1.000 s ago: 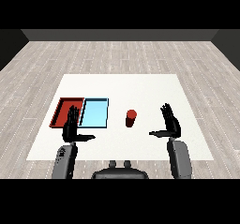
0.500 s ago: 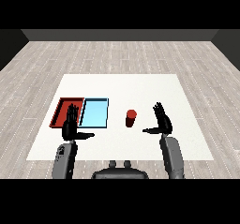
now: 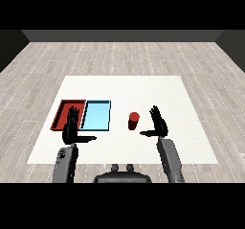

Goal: Pick the red can and put it in the red box

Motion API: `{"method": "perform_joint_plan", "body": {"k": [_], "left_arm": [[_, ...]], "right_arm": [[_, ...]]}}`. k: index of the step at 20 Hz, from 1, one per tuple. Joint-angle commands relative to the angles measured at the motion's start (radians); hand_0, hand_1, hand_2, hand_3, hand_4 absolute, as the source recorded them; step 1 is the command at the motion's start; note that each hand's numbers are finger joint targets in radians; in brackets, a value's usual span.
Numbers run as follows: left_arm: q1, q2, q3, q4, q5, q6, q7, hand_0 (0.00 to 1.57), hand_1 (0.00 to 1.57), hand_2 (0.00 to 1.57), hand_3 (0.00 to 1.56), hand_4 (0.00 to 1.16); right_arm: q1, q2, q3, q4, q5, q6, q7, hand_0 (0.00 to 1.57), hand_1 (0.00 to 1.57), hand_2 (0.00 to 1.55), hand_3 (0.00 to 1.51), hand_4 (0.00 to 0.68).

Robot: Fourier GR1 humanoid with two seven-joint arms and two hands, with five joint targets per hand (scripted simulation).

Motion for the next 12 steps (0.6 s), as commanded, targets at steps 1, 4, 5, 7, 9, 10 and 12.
{"method": "perform_joint_plan", "body": {"k": [1, 4, 5, 7, 9, 10, 12], "left_arm": [[0.042, -0.011, -0.024, -0.002, -0.005, -0.023, -0.034, 0.00, 0.00, 0.00, 0.00, 0.00], [0.011, 0.021, 0.029, 0.066, 0.020, -0.048, -0.072, 0.00, 0.00, 0.00, 0.00, 0.00], [-0.004, -0.003, -0.010, -0.022, -0.004, 0.006, 0.028, 0.00, 0.00, 0.00, 0.00, 0.00], [-0.071, 0.003, 0.010, 0.039, 0.017, -0.004, 0.022, 0.00, 0.00, 0.00, 0.00, 0.00], [-0.048, -0.008, 0.003, 0.015, 0.009, 0.013, 0.023, 0.00, 0.00, 0.00, 0.00, 0.00], [-0.046, -0.003, 0.005, 0.062, -0.005, 0.001, -0.027, 0.00, 0.00, 0.00, 0.00, 0.00], [-0.028, -0.006, -0.005, 0.004, 0.015, -0.002, 0.024, 0.00, 0.00, 0.00, 0.00, 0.00]], "right_arm": [[-0.031, 0.007, 0.000, 0.069, -0.009, 0.013, -0.012, 0.00, 0.00, 0.00, 0.00, 0.000], [-0.024, 0.009, 0.012, 0.108, -0.026, 0.003, -0.056, 0.00, 0.00, 0.00, 0.00, 0.000], [-0.018, 0.009, 0.058, 0.102, -0.048, -0.022, -0.064, 0.00, 0.00, 0.00, 0.00, 0.000], [-0.057, 0.009, 0.056, 0.202, -0.054, -0.019, -0.103, 0.00, 0.00, 0.00, 0.00, 0.000], [-0.116, 0.009, 0.116, 0.233, -0.107, -0.083, -0.123, 0.00, 0.00, 0.00, 0.00, 0.000], [0.025, 0.009, 0.177, 0.035, -0.123, -0.114, -0.056, 0.00, 0.00, 0.00, 0.00, 0.000], [-0.139, 0.009, 0.104, 0.297, -0.114, -0.071, -0.144, 0.00, 0.00, 0.00, 0.00, 0.000]]}}
